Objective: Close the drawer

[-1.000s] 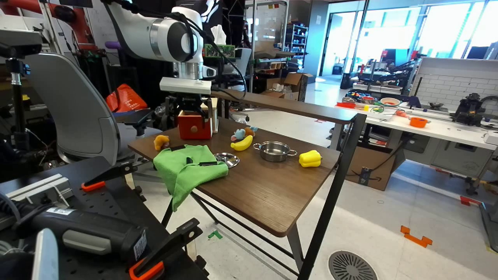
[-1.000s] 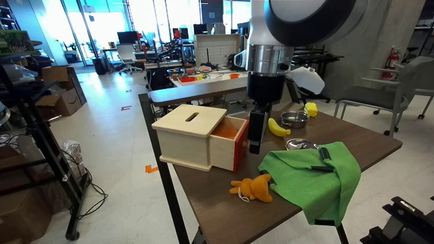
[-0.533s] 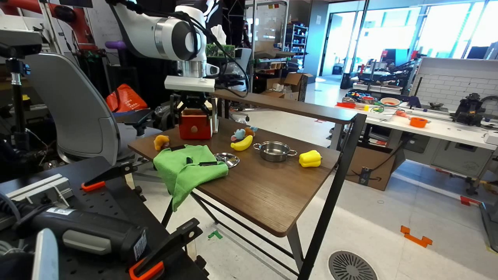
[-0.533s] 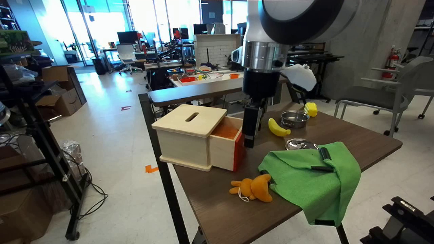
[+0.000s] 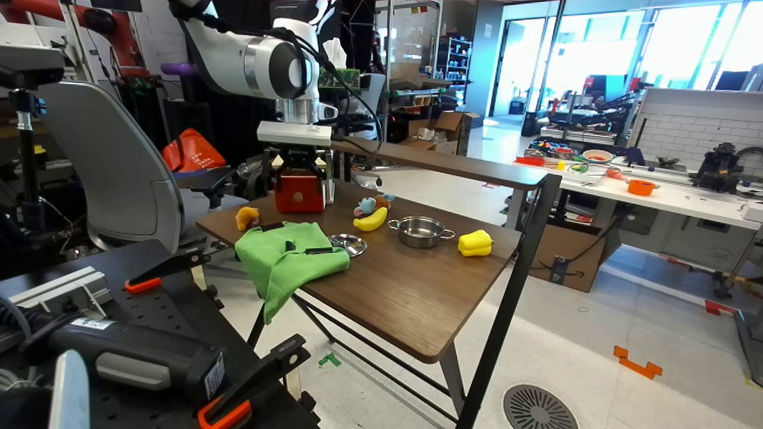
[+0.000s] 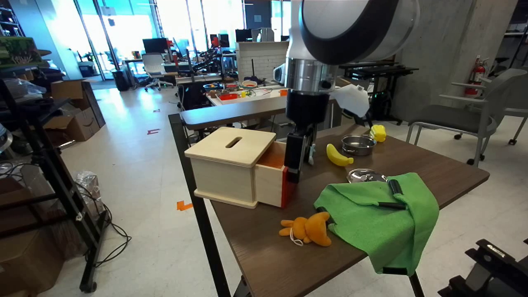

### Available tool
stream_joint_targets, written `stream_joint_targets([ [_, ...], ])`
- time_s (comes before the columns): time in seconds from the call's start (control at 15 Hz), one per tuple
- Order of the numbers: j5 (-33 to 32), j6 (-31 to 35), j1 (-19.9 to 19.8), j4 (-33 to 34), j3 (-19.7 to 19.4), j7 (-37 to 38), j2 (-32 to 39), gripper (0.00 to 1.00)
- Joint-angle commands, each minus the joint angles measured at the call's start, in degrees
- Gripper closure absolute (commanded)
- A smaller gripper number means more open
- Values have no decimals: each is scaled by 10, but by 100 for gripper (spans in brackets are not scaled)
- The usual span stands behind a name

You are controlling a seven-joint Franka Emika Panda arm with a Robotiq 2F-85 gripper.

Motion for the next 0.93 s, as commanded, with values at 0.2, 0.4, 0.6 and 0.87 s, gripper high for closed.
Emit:
stream_joint_targets([
  [0.2, -5, -22, 25, 56, -9, 8, 27, 0],
  [0.4, 2, -33, 28, 83, -3, 5, 39, 0],
  [0.6, 9, -55, 29, 110, 3, 1, 51, 0],
  [0.87, 7, -74, 37, 136, 0, 5, 64, 0],
])
